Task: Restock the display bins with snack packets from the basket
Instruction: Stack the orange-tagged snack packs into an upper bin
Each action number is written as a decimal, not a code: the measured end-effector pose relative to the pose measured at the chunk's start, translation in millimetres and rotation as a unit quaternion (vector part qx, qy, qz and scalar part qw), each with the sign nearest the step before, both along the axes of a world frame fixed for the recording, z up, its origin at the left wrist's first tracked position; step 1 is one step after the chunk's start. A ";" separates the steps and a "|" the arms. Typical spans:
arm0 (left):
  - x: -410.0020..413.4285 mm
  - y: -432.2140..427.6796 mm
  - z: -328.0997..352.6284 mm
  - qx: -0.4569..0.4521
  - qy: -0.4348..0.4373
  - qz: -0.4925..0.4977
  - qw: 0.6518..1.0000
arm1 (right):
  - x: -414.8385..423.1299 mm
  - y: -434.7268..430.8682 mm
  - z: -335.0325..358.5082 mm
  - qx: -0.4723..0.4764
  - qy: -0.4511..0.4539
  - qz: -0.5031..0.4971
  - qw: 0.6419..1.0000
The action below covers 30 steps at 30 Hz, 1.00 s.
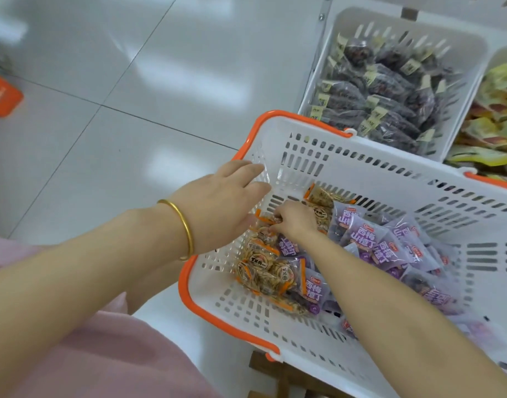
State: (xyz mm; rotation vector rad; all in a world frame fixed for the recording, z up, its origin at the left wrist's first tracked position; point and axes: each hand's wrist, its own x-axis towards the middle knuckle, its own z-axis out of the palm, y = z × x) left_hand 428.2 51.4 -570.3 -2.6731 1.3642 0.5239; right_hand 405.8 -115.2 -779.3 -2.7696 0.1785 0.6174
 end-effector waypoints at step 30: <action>-24.0 -164.8 47.5 -0.331 0.515 0.308 0.728 | -121.1 -110.6 231.4 0.578 -0.311 -0.495 0.569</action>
